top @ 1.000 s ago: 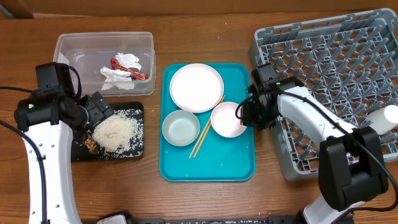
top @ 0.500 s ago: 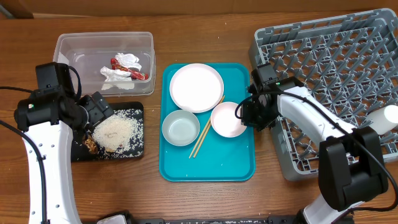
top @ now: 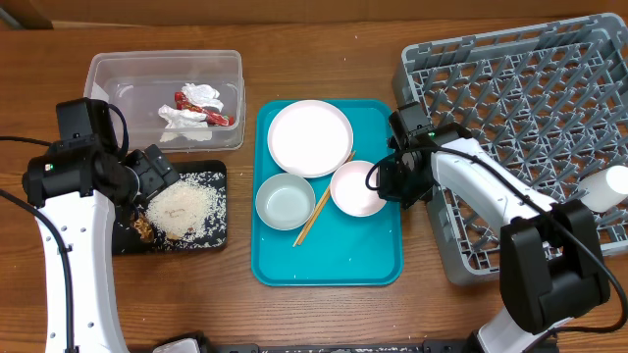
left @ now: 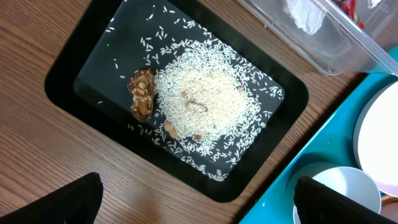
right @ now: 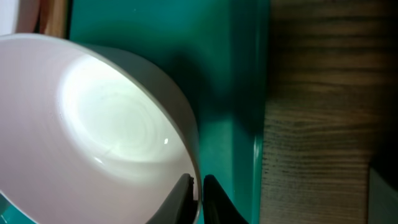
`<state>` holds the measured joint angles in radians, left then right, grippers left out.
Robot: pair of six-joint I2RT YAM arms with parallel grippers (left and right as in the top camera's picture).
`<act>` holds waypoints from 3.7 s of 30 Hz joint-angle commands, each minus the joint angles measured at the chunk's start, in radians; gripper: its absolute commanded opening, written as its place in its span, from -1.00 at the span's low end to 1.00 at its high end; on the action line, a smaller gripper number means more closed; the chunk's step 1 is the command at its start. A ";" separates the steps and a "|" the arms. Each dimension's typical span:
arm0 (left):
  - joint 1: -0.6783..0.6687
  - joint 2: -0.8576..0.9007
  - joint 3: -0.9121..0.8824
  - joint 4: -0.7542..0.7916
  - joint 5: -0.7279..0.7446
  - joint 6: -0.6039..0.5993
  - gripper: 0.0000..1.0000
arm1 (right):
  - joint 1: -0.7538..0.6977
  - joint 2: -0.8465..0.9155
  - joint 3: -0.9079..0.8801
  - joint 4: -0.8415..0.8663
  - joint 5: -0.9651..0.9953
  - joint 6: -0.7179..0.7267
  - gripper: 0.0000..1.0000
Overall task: Sort waste into correct bins and load items into the dishwasher
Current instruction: 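Lift the pink bowl, carry it right and set it in the dish rack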
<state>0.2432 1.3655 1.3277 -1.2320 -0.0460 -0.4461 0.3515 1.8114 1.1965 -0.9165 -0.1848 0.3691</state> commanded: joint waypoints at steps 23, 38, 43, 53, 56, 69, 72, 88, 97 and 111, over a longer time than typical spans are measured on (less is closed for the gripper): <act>0.004 -0.011 0.010 0.002 -0.009 -0.003 1.00 | -0.055 -0.323 0.252 -0.159 0.297 0.016 -0.92; 0.004 -0.011 0.010 0.002 -0.009 -0.003 1.00 | -0.312 -0.421 0.269 0.181 0.829 -0.354 -0.92; 0.004 -0.011 0.010 0.002 -0.009 -0.003 1.00 | -0.439 -0.354 0.269 0.303 0.907 -0.440 -0.92; 0.004 -0.011 0.010 0.002 -0.009 -0.003 1.00 | -0.596 -0.096 0.269 0.601 1.364 -0.561 -0.92; 0.004 -0.011 0.010 0.002 -0.009 -0.003 1.00 | -0.624 -0.025 0.269 0.616 1.396 -0.560 -0.92; 0.004 -0.011 0.010 0.002 -0.009 -0.003 0.99 | -0.659 0.125 0.262 0.401 1.253 -0.287 -0.92; 0.004 -0.011 0.010 0.002 -0.009 -0.003 1.00 | -0.648 0.125 0.262 0.293 1.200 -0.179 -0.92; 0.004 -0.011 0.010 0.002 -0.009 -0.003 0.99 | -0.595 0.107 0.264 -0.006 1.020 -0.045 -0.77; 0.004 -0.011 0.010 0.002 -0.009 -0.003 1.00 | -0.577 -0.065 0.370 -0.021 0.931 -0.036 0.26; 0.004 -0.011 0.010 0.002 -0.009 -0.003 1.00 | -0.328 -0.215 0.356 -0.180 -0.136 -0.088 0.54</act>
<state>0.2428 1.3655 1.3277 -1.2312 -0.0460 -0.4461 -0.0448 1.5818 1.5826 -1.0908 -0.0147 0.3035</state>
